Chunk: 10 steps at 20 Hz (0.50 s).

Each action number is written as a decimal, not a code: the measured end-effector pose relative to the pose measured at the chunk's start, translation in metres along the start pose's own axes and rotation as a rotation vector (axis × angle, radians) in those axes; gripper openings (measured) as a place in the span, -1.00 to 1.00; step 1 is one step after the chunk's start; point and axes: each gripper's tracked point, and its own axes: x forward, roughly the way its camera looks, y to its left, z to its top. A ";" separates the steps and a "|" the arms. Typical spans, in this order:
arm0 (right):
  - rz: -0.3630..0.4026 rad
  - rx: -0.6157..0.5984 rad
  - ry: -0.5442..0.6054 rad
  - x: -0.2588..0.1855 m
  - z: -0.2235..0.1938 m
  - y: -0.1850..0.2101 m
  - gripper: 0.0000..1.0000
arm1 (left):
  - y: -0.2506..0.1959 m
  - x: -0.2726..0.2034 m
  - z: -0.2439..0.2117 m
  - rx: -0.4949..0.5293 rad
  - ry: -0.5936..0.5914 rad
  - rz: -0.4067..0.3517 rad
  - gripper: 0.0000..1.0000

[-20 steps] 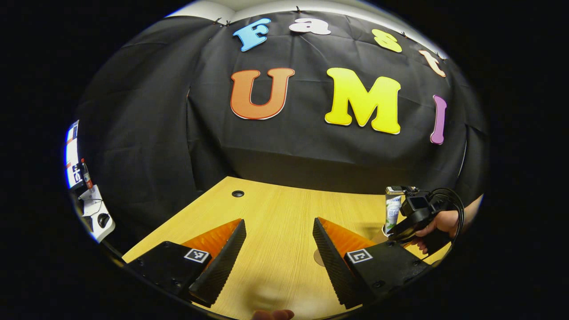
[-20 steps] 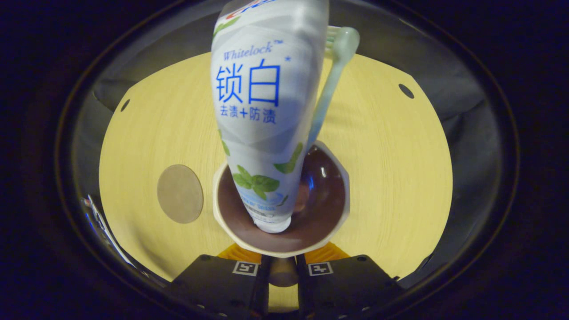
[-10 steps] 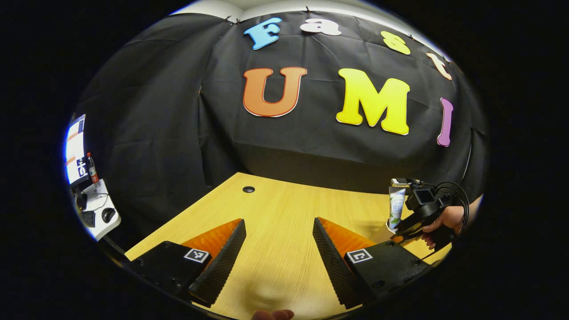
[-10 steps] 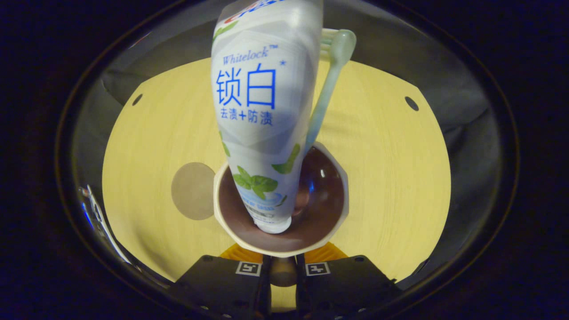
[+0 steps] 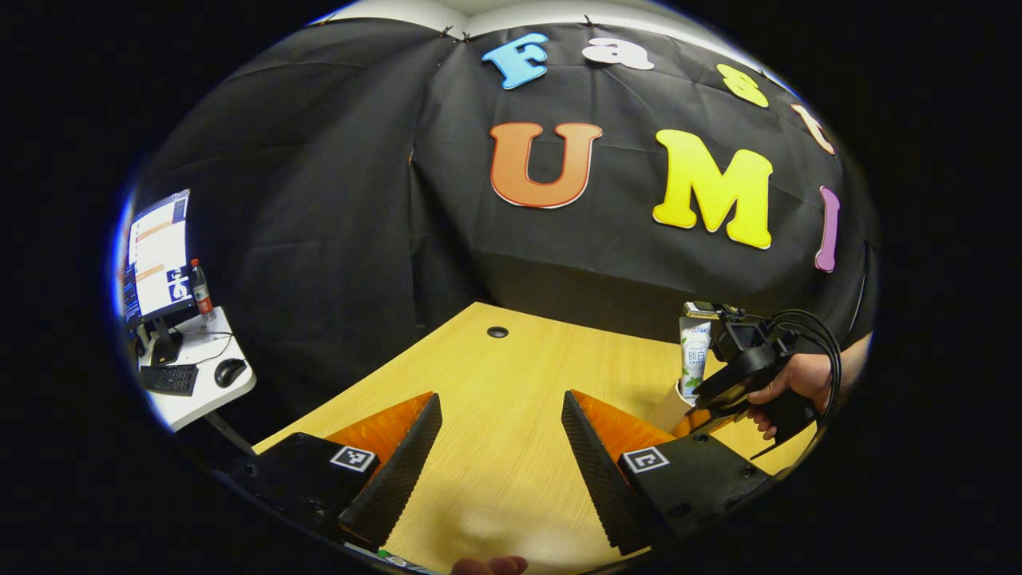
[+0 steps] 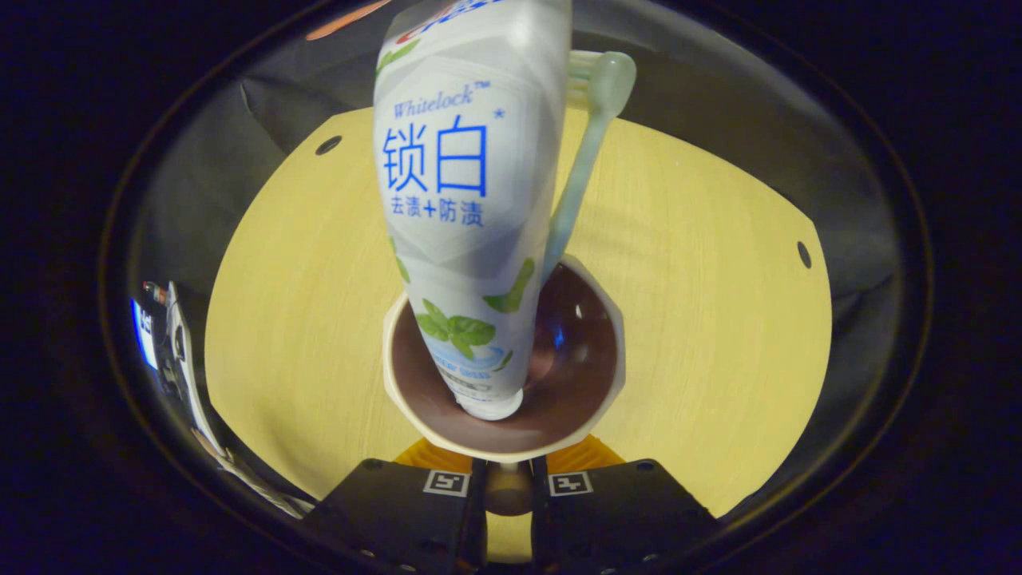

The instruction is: Put the toothbrush and toothpaste on the desktop into the cup, then pick up the cup and place it on the coaster on the desktop.

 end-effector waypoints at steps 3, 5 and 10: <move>-0.007 -0.001 0.028 0.005 -0.004 0.003 -0.58 | 0.012 0.000 -0.003 -0.009 0.011 0.021 0.92; -0.017 0.005 0.049 0.010 -0.006 0.004 -0.58 | 0.017 -0.001 -0.004 -0.014 0.017 0.028 0.92; -0.023 -0.019 0.054 0.008 -0.008 0.011 -0.43 | 0.017 0.000 -0.002 -0.008 0.018 0.014 0.92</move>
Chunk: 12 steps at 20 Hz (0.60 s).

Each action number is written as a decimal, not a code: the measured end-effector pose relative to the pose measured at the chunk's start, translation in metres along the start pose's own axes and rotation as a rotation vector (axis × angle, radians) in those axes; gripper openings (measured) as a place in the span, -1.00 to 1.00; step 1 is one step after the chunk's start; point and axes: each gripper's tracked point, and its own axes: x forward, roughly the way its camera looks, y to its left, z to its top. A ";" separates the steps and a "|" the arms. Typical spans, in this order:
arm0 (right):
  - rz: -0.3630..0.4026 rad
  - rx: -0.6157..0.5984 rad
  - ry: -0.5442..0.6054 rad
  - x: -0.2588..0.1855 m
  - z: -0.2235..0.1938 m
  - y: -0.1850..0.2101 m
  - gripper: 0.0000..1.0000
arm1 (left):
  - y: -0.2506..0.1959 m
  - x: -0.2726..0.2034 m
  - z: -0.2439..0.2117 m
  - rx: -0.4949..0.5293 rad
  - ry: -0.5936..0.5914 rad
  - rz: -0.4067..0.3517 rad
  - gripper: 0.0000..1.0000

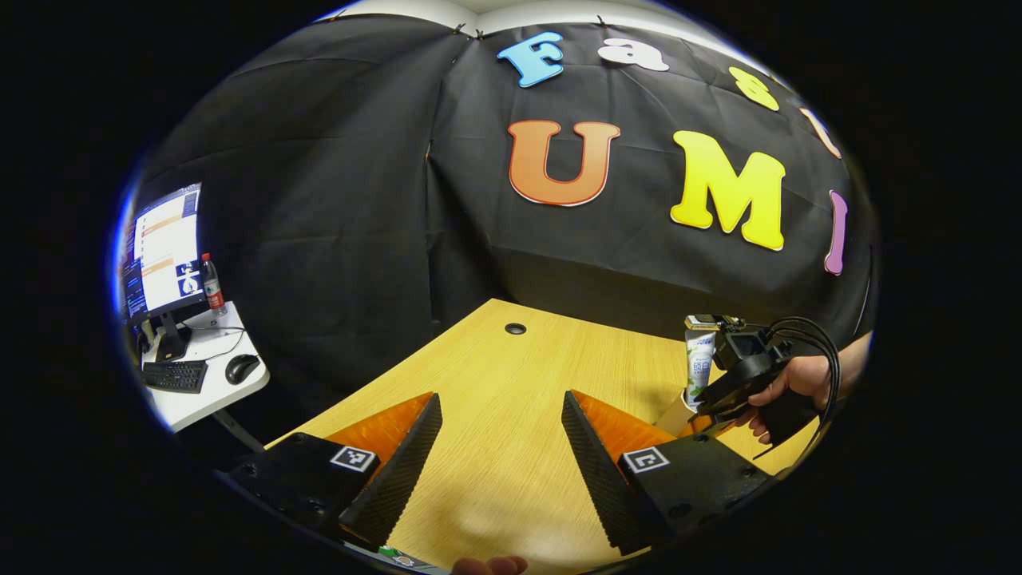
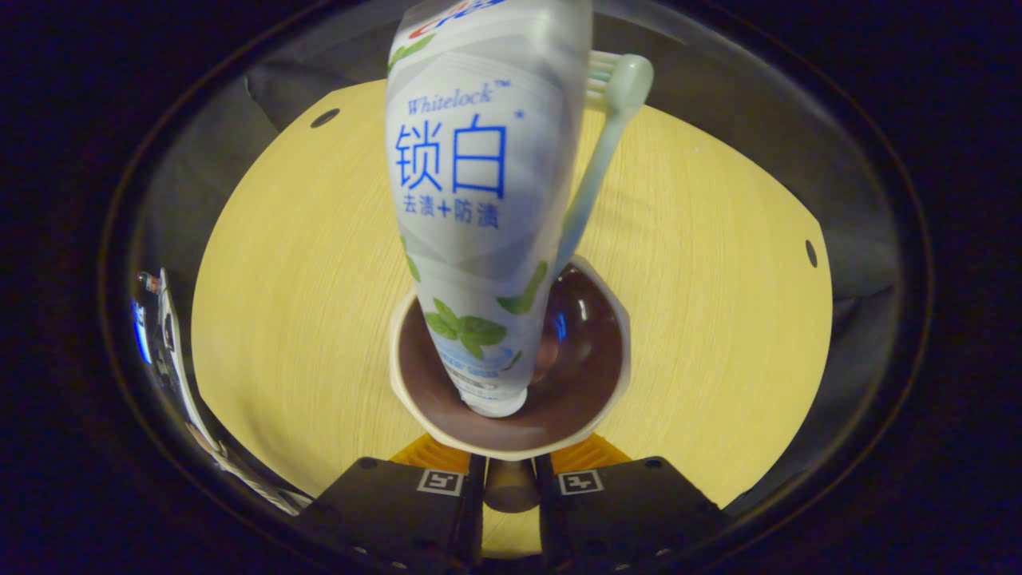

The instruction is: Put the toothbrush and toothpaste on the desktop into the cup, then pick up the cup and place it on the coaster on the desktop.

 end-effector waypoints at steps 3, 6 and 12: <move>0.025 0.009 -0.017 -0.007 -0.002 0.004 0.35 | -0.007 0.000 0.004 0.007 -0.007 -0.018 0.92; 0.036 0.039 -0.050 -0.025 -0.005 0.002 0.82 | -0.021 0.001 0.011 0.021 -0.015 -0.051 1.00; 0.033 0.068 -0.288 -0.111 -0.016 -0.041 0.92 | -0.085 -0.002 0.042 0.081 -0.076 -0.197 0.93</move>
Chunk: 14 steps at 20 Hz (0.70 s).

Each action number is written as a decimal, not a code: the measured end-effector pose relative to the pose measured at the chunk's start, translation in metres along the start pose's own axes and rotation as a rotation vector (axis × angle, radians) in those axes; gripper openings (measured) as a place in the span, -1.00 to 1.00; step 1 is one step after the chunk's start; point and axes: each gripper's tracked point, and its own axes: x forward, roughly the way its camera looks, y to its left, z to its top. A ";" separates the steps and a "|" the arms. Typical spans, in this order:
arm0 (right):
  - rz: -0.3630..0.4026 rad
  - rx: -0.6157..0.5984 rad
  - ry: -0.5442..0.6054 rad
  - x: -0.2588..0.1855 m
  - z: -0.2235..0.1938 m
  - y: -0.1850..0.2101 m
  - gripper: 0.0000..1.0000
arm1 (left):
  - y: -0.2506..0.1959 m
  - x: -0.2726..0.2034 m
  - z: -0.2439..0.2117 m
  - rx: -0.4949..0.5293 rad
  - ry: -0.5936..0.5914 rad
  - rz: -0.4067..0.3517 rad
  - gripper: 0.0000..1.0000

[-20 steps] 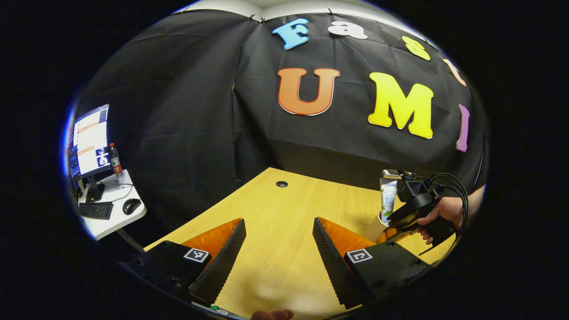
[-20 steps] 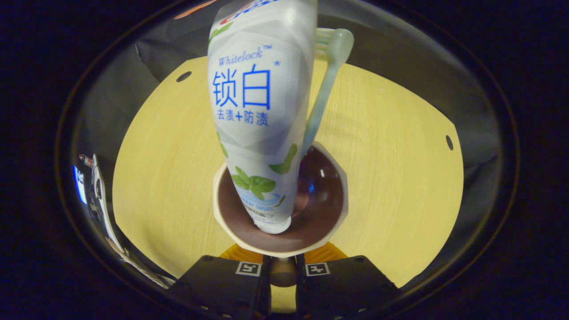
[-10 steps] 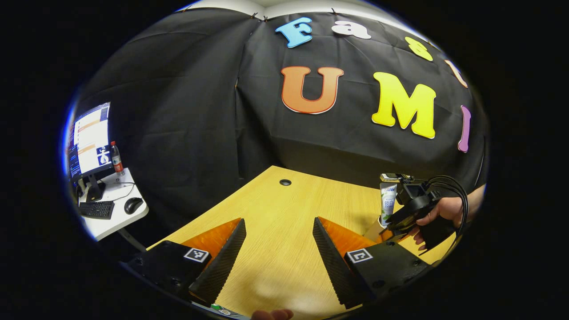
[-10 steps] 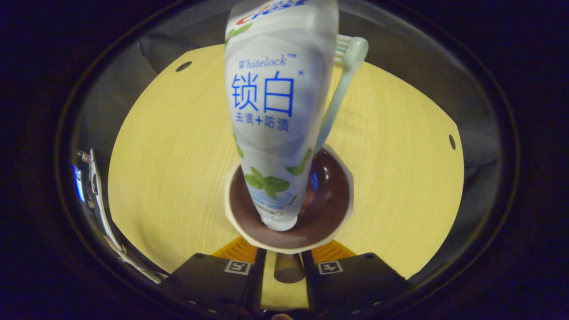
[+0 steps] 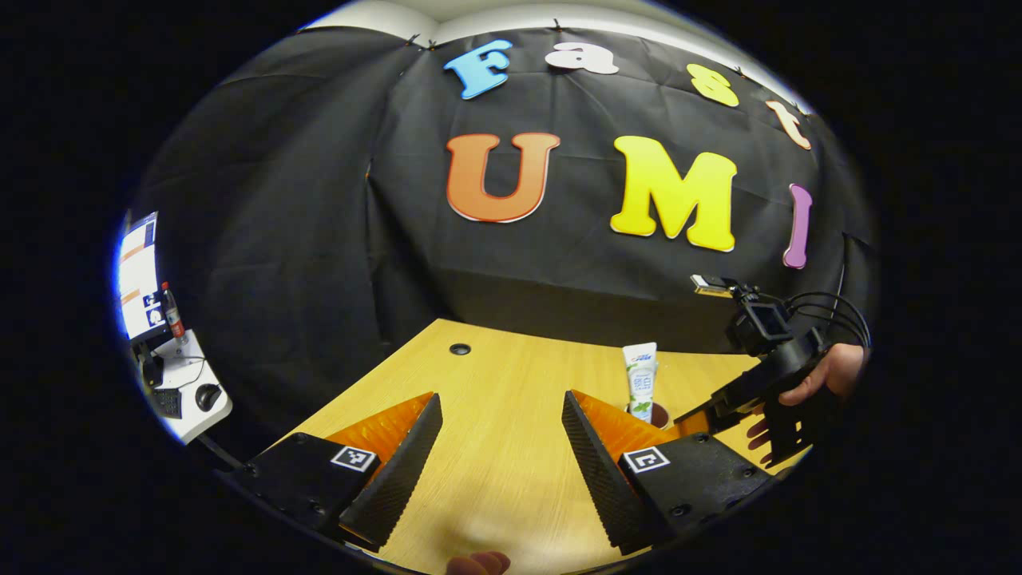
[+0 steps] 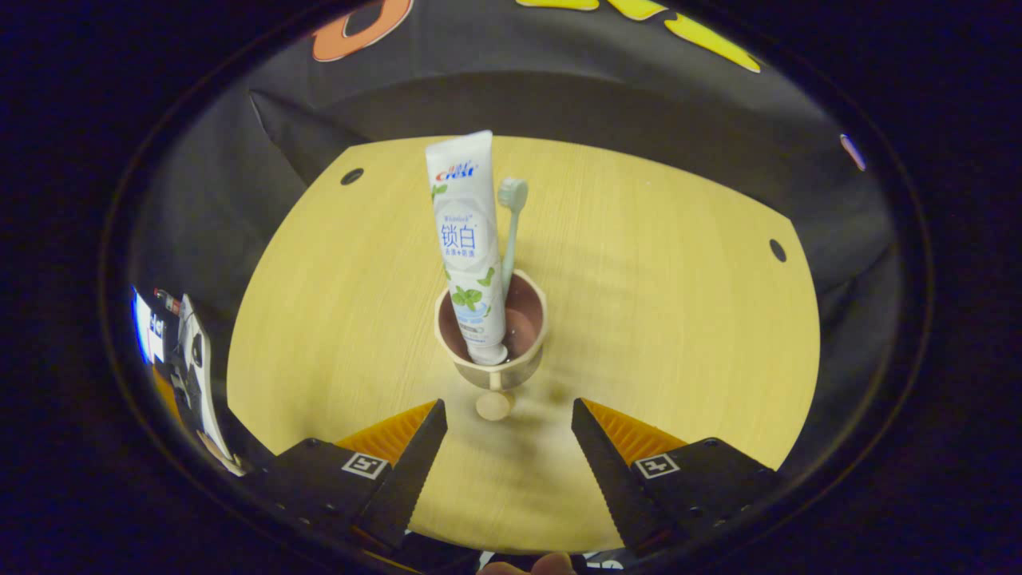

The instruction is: Put the toothbrush and toothpaste on the desktop into the cup, then pick up the cup and place it on the coaster on the desktop.

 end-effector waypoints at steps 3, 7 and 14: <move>-0.001 0.041 -0.214 -0.071 0.020 -0.029 0.93 | -0.040 0.005 0.029 0.031 -0.053 -0.080 0.92; -0.122 0.057 -0.599 -0.170 0.046 -0.080 0.93 | -0.092 -0.003 0.079 0.072 -0.144 -0.172 0.92; -0.283 0.151 -1.075 -0.295 0.038 -0.139 0.92 | -0.154 -0.030 0.142 0.035 -0.252 -0.229 0.69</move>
